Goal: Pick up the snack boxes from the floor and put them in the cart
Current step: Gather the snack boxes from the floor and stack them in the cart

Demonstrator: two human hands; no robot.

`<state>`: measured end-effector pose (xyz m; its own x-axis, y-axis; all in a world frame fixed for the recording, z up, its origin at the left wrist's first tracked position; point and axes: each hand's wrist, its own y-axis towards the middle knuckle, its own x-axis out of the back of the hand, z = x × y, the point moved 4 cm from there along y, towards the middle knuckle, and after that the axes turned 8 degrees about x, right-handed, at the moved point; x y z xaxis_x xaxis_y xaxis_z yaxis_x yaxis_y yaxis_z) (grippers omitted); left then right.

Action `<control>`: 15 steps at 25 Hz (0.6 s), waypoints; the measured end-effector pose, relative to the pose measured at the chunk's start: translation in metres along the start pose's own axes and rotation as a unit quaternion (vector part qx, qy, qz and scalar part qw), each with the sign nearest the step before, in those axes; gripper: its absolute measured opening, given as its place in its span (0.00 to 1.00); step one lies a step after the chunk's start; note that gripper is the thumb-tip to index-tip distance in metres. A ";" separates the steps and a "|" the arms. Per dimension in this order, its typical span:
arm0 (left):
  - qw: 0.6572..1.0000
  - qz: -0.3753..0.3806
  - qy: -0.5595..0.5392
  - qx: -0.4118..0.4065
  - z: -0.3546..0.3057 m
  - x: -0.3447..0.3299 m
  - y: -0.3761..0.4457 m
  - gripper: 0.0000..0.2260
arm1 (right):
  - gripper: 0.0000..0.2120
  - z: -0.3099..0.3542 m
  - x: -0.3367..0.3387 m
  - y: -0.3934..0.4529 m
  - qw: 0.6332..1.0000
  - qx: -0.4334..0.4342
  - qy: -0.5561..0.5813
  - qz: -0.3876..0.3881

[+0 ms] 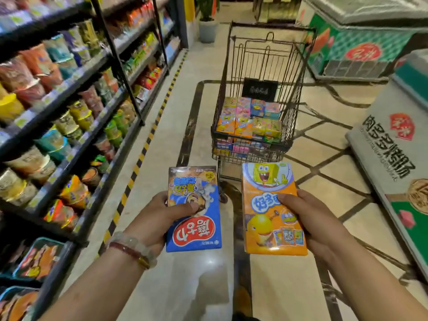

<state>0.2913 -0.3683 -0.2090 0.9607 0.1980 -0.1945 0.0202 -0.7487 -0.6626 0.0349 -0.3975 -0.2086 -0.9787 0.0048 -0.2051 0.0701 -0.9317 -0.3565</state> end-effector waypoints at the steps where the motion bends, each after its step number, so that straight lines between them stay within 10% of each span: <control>1: 1.000 0.003 0.003 0.001 -0.010 -0.013 0.016 0.17 | 0.10 0.009 0.010 0.016 1.000 0.001 0.002 -0.007; 15: 0.997 0.052 0.060 0.024 -0.131 -0.127 0.204 0.27 | 0.10 0.075 0.086 0.205 0.996 -0.014 0.041 -0.080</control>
<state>0.2099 -0.6289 -0.2247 0.9830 0.0413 -0.1790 -0.0928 -0.7290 -0.6782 -0.0490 -0.6156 -0.2304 -0.9589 0.1836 -0.2161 -0.0800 -0.9062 -0.4152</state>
